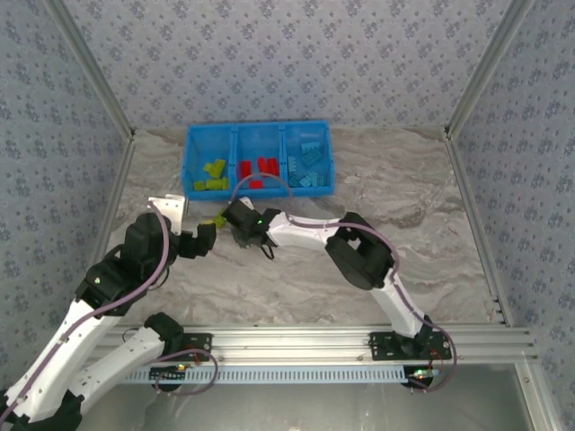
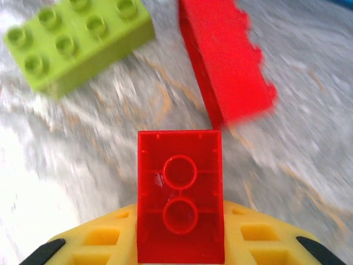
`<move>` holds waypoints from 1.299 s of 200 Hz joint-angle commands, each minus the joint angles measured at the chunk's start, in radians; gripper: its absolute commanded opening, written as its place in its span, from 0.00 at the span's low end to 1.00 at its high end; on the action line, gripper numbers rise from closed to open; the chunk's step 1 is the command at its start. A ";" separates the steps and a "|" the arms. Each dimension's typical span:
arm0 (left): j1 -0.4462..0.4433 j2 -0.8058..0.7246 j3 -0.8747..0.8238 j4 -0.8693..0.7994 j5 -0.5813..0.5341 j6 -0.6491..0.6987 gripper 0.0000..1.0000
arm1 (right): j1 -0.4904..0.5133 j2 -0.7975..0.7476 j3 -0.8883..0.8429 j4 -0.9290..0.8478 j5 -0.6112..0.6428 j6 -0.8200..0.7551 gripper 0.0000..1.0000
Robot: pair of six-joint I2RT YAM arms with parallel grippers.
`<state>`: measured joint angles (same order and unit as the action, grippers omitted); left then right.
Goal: Sort the legos into containers by color
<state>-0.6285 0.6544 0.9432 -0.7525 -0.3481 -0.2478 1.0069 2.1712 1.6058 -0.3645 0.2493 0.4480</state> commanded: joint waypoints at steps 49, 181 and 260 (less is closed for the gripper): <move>0.008 0.018 -0.005 0.062 0.015 -0.101 0.97 | -0.088 -0.274 -0.032 0.009 0.118 -0.098 0.27; 0.015 0.115 -0.085 0.068 0.021 -0.528 0.99 | -0.240 0.059 0.453 -0.125 0.009 -0.160 0.55; 0.078 0.447 -0.100 0.319 0.187 -0.684 0.98 | -0.161 -0.527 -0.079 -0.097 0.015 -0.187 0.71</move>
<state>-0.5774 0.9760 0.8413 -0.5560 -0.2379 -0.8421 0.8108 1.8706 1.6936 -0.4652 0.2550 0.2768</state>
